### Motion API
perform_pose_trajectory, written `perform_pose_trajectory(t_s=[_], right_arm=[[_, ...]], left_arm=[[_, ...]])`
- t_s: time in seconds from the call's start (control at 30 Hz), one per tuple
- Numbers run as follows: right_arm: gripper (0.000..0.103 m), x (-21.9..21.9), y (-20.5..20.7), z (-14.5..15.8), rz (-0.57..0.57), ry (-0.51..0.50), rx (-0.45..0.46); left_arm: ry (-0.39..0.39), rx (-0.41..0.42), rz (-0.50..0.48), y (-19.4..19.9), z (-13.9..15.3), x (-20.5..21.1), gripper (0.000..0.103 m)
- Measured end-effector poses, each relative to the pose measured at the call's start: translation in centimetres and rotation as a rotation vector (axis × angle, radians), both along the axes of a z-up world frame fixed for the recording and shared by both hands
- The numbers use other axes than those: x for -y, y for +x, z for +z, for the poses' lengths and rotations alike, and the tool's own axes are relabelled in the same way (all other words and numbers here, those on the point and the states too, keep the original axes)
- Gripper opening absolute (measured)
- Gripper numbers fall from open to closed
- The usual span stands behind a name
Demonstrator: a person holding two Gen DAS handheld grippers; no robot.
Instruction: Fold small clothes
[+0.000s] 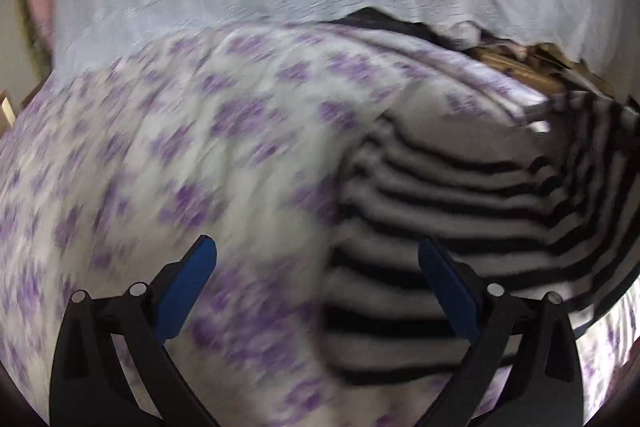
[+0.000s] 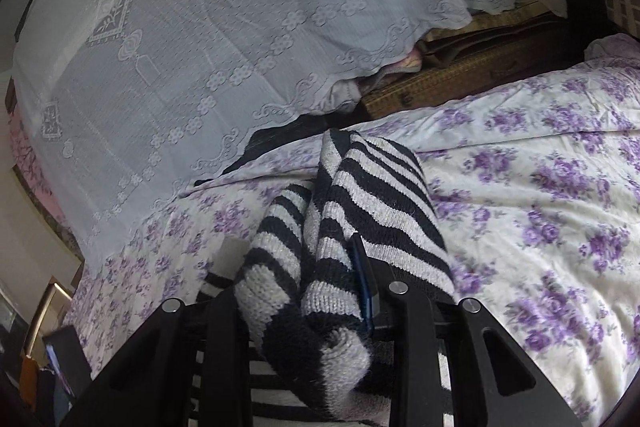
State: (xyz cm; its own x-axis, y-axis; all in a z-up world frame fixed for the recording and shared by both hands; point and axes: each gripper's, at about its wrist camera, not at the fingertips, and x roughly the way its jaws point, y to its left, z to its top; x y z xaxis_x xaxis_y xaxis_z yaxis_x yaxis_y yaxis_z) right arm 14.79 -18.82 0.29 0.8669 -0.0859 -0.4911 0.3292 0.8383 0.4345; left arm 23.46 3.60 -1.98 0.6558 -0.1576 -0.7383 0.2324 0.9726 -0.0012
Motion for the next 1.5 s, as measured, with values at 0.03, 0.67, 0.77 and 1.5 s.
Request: perform_pose_trajectory(t_s=[0.03, 0.67, 0.77, 1.5], right_arm=[[0.029, -0.2, 0.2, 0.2, 0.012, -0.005, -0.001], [0.029, -9.1, 0.7, 1.3, 0.283, -0.116, 0.038], [0.029, -12.2, 2.1, 1.0, 0.329, -0.176, 0.014], [0.08, -15.7, -1.5, -1.5, 0.485, -0.337, -0.01]], left_arm=[[0.037, 0.033, -0.026, 0.3, 0.8, 1.3, 0.099], [0.025, 0.02, -0.003, 11.1, 2.0, 5.8, 0.098], [0.042, 0.067, 0.029, 11.8, 2.1, 2.9, 0.098], [-0.053, 0.06, 0.041, 8.5, 0.3, -4.7, 0.098]])
